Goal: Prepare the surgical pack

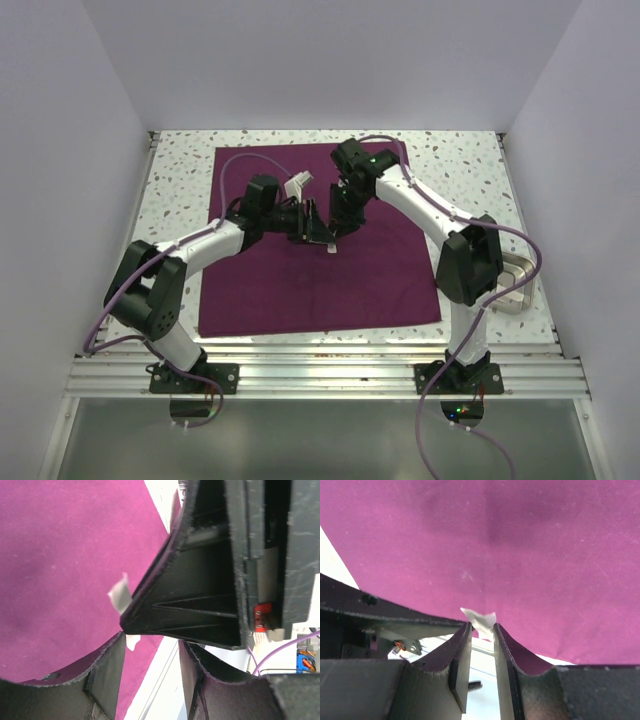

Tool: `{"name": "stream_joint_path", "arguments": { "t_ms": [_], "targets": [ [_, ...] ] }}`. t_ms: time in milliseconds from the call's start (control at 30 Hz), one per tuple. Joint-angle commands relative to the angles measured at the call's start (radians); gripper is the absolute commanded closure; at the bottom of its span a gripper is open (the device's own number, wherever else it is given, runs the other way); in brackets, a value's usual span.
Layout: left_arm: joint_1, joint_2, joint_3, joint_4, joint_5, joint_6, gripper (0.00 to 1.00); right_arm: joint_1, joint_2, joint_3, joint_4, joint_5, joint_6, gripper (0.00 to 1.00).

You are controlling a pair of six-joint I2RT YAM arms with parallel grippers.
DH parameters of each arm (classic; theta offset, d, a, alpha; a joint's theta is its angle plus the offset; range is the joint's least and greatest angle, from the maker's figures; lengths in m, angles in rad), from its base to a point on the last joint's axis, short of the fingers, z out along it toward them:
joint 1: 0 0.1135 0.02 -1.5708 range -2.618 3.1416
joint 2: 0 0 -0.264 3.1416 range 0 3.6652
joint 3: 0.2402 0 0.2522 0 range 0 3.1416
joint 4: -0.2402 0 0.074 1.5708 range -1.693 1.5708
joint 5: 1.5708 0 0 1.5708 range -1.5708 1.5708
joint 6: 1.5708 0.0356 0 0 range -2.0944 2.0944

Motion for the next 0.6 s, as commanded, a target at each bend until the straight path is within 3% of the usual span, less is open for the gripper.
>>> {"name": "stream_joint_path", "arguments": {
  "t_ms": [0,400,567],
  "targets": [
    [0.014,-0.004,0.027,-0.016,-0.015,0.043,0.5,-0.001,-0.069,-0.006,0.011,-0.033,0.019,0.72],
    [0.025,-0.062,0.048,-0.16,-0.104,0.127,0.46,-0.007,-0.075,-0.04,0.014,-0.016,0.001,0.72],
    [0.054,-0.09,0.044,-0.248,-0.214,0.153,0.47,-0.004,-0.037,-0.04,0.015,-0.004,-0.045,0.67]
  ]
}}
